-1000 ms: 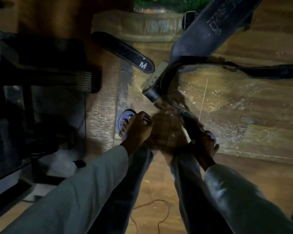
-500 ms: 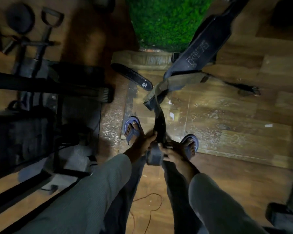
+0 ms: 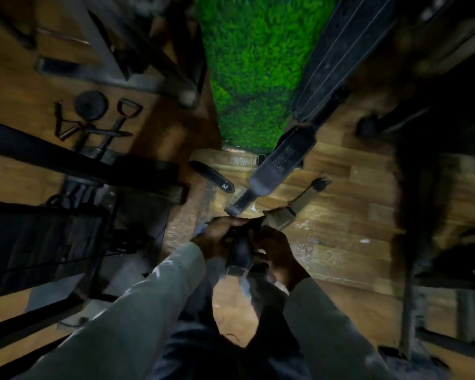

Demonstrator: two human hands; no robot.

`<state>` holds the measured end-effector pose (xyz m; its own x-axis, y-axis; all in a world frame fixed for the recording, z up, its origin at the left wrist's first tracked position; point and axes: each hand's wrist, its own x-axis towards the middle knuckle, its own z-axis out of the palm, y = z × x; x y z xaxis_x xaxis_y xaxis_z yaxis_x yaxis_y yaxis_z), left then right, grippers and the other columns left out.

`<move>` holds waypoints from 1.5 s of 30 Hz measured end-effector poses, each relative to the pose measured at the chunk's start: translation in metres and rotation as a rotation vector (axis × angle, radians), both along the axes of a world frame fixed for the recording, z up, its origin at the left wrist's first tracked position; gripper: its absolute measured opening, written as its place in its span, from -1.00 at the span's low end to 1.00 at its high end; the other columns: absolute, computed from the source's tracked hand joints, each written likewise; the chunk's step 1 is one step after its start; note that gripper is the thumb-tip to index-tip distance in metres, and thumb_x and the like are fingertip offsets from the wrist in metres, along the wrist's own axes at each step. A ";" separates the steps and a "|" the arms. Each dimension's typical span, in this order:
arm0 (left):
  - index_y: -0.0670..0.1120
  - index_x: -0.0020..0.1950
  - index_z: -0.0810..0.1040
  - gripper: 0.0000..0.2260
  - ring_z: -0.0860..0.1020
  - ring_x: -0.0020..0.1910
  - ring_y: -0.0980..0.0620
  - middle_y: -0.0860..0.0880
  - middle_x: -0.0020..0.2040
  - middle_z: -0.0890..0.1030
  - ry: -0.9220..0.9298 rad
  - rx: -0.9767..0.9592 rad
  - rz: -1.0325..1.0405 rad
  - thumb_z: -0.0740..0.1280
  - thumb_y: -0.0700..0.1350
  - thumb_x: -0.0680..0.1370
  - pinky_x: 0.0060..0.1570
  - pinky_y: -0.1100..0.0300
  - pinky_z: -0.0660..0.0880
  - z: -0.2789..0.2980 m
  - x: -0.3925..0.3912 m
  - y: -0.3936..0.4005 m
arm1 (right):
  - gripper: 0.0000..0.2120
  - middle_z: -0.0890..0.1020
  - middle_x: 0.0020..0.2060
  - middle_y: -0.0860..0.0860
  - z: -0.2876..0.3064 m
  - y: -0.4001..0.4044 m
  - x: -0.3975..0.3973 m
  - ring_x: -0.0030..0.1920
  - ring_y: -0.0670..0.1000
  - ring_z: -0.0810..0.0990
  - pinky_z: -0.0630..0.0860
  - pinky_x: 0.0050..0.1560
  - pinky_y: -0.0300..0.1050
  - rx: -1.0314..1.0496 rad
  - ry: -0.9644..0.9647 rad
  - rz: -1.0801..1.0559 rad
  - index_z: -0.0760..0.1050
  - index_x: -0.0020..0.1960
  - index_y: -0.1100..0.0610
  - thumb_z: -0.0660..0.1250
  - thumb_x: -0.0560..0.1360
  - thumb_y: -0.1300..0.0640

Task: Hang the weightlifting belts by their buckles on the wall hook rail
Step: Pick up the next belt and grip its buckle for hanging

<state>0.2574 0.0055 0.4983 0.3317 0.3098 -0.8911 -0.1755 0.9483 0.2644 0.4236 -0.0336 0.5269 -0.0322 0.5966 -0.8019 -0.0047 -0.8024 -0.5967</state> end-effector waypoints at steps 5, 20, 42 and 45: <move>-0.19 -0.01 0.61 -0.79 0.62 -0.31 -0.08 -0.15 -0.20 0.64 -0.242 -0.012 0.131 0.33 -0.04 0.61 -0.20 0.14 0.61 0.096 0.031 -0.001 | -0.65 0.62 -0.03 0.37 0.088 -0.010 0.010 0.02 0.28 0.64 0.59 0.14 0.31 0.145 0.046 -0.048 0.56 0.06 0.42 0.47 0.43 0.17; -0.43 0.26 0.56 -0.66 0.73 -0.02 -0.01 -0.15 0.01 0.75 -0.187 0.858 -0.311 0.31 -0.51 0.48 0.05 0.14 0.65 0.300 0.009 0.045 | -0.45 0.62 -0.34 0.08 0.257 0.076 -0.003 -0.46 0.03 0.53 0.48 -0.42 -0.16 0.155 0.649 -0.432 0.62 -0.05 0.18 0.49 0.38 -0.33; -0.23 0.04 0.73 -0.62 0.70 -0.06 -0.11 -0.18 -0.02 0.75 0.100 1.162 0.381 0.55 -0.39 0.23 0.03 0.04 0.63 0.380 -0.066 0.101 | -0.76 0.73 -0.08 0.00 0.324 0.125 -0.049 -0.10 -0.10 0.70 0.61 -0.01 -0.17 0.483 0.322 0.351 0.62 0.05 0.08 0.33 0.58 -0.08; -0.32 0.11 0.69 -0.59 0.67 -0.02 -0.15 -0.27 0.01 0.71 0.096 1.304 0.211 0.52 -0.46 0.26 0.14 -0.10 0.59 0.389 -0.065 0.101 | -0.35 0.73 -0.06 0.10 0.343 0.144 -0.037 -0.01 0.09 0.68 0.51 0.20 0.08 0.474 0.510 0.096 0.64 0.09 0.16 0.17 0.54 -0.41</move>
